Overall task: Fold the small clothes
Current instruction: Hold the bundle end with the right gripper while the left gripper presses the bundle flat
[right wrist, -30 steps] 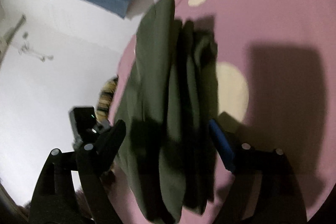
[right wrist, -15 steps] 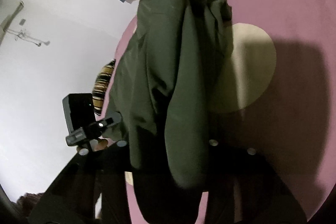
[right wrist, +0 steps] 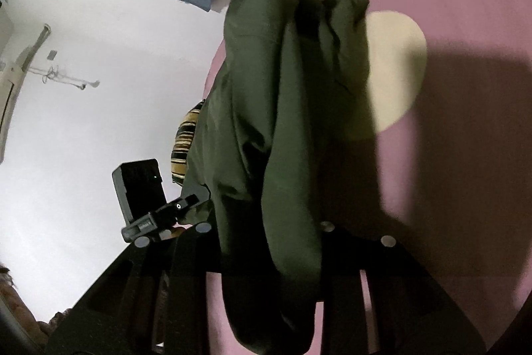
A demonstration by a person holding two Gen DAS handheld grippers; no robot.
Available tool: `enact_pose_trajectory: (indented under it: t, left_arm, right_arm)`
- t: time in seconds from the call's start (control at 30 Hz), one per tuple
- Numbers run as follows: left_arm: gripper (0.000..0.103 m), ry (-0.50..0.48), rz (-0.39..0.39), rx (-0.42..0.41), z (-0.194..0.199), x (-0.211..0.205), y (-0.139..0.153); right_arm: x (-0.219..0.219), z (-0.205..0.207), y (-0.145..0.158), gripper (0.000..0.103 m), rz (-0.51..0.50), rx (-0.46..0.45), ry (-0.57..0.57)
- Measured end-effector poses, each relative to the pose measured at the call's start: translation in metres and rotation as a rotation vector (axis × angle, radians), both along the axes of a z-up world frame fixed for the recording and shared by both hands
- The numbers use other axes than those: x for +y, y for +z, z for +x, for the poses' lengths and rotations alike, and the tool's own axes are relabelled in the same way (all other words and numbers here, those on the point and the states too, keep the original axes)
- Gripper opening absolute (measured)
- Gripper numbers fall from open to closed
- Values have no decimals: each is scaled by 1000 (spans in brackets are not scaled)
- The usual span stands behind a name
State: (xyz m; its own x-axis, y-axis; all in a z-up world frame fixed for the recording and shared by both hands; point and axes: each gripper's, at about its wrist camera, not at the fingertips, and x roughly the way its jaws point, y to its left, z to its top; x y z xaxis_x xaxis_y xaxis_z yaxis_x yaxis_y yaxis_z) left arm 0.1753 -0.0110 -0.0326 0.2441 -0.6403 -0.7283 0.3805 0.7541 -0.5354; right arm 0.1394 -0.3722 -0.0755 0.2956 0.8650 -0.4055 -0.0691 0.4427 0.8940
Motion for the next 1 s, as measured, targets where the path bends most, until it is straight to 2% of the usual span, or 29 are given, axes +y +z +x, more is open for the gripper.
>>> enact_pose_trajectory:
  t: [0.27,0.4,0.63,0.83,1.0]
  left_arm:
    - [61,2,-26,-8,6,-8,-9]
    - [62,1,-29,-15,2,-8,-9]
    - [69,10,-36,-19,-3,-1,-13]
    - [82,44,-5,-47,-6,0,-14]
    - [85,62,8,-61,-7,3,-13]
  right_arm:
    - [-5,-2,-15,25,61,2,1]
    - [3,-1,-11,25,66,-6,1]
    - [0,-2,-12,25,76,-10,0]
    - [-15,-5,-16,31,114,-17,-2]
    - [-20,-9,-12,36,133,-33,-19]
